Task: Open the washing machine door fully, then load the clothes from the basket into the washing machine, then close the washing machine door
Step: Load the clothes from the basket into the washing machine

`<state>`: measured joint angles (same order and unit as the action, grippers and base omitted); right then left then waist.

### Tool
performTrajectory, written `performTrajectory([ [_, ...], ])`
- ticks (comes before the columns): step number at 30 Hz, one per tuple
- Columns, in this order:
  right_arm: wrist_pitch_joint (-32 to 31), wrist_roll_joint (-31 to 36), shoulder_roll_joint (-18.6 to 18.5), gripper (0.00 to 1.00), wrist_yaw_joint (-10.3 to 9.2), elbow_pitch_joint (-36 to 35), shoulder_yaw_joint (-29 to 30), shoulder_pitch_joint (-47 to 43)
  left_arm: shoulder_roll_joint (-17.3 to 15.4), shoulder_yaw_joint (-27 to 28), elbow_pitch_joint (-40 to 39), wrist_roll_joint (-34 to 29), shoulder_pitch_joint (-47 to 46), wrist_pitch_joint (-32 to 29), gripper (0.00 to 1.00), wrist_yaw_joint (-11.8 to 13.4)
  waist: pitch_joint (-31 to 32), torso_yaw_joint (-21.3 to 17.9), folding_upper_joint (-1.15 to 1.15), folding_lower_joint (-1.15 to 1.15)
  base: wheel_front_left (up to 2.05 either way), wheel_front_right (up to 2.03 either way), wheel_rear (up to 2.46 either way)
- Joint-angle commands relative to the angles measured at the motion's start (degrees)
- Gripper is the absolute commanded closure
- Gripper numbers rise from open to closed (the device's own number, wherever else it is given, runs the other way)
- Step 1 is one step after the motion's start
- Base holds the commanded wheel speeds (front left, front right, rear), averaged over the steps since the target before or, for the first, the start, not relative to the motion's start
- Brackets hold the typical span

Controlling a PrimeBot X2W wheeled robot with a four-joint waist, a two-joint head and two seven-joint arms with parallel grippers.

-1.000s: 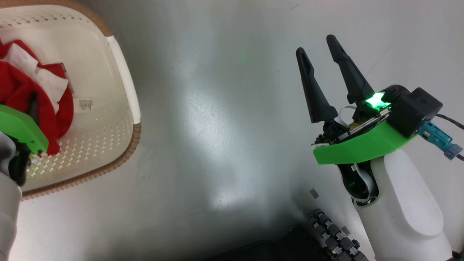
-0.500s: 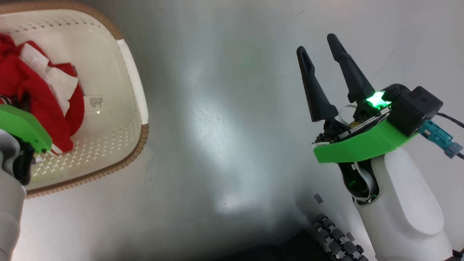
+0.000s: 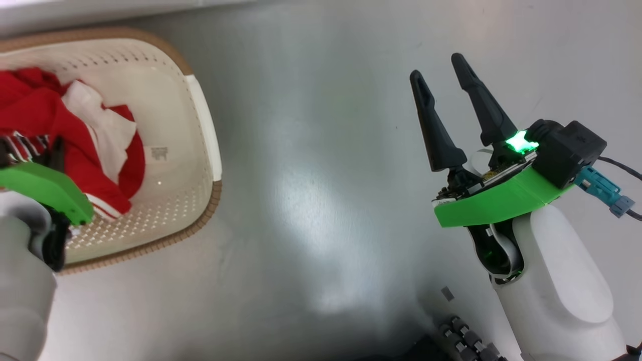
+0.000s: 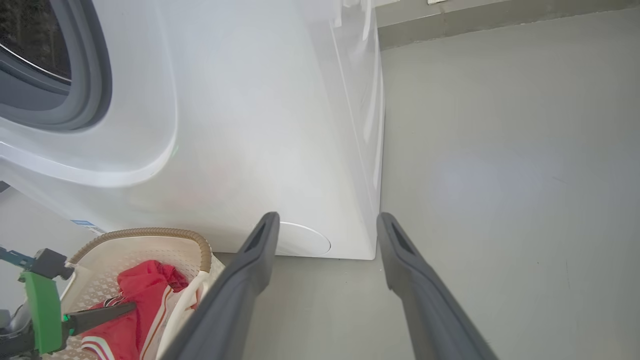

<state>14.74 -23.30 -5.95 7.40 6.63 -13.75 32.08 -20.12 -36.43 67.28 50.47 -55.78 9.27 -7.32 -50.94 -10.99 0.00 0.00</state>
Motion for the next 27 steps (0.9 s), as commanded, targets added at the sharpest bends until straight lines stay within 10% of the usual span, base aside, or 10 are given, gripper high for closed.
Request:
performTrajectory([
  [1,0.26,-0.18,-0.05,0.0,0.09,-0.82,-1.1,-1.9,-2.09,0.7,-0.73,0.9,2.59,0.97,1.0,-0.16,1.75,0.54,0.0,0.0,0.0,0.0,0.0],
  [17,0.26,-1.62,-2.16,0.0,0.09,1.43,-1.92,-4.11,-3.43,-2.71,-7.91,3.84,11.13,5.64,1.0,-0.16,12.67,2.88,0.0,0.0,0.0,0.0,0.0],
  [27,0.26,-2.92,-3.51,0.0,0.09,2.98,-2.56,-5.88,-3.62,4.66,-16.63,-0.53,18.3,5.72,1.0,-0.16,20.12,4.6,0.0,0.0,0.0,0.0,0.0],
])
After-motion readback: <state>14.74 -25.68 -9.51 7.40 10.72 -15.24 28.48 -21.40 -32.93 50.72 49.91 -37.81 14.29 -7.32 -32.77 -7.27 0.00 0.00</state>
